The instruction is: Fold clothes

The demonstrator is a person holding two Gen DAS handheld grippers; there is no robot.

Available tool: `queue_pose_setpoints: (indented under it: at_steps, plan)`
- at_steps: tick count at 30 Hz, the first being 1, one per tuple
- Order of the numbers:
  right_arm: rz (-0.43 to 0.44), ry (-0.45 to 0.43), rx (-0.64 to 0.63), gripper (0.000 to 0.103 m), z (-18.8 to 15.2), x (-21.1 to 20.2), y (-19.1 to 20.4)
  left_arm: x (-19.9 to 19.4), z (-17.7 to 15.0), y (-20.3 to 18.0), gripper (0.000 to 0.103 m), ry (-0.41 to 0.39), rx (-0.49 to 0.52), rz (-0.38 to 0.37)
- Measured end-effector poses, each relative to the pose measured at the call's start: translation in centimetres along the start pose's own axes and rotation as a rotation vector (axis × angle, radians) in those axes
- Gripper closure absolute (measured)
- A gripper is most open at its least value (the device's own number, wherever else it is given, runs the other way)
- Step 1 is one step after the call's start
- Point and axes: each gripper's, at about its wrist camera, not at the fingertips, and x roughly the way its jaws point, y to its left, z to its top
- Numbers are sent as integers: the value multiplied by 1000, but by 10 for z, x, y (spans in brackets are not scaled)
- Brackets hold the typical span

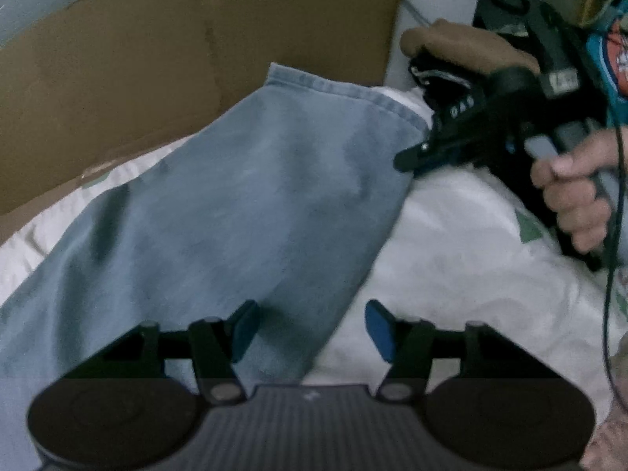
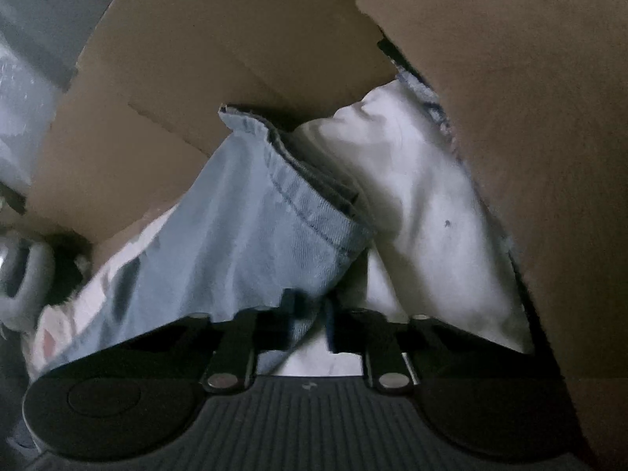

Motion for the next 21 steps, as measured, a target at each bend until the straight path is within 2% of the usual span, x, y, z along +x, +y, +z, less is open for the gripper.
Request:
queue_pose_setpoints:
  at_steps: [7, 13, 14, 16, 18, 21]
  plan:
    - [49, -25, 26, 102, 9, -14, 5, 14, 5, -17, 36, -15, 98, 38]
    - [87, -31, 91, 102, 19, -19, 9, 28, 10, -31, 37, -26, 182, 101]
    - [91, -31, 98, 102, 20, -20, 9, 28, 10, -31, 39, -36, 178, 117]
    - [94, -31, 106, 102, 22, -19, 11, 26, 10, -30, 55, -57, 166, 140]
    - [96, -30, 105, 102, 22, -18, 11, 18, 8, -26, 61, -94, 139, 119]
    - [115, -25, 114, 101, 23, -17, 11, 11, 9, -22, 76, -141, 136, 130]
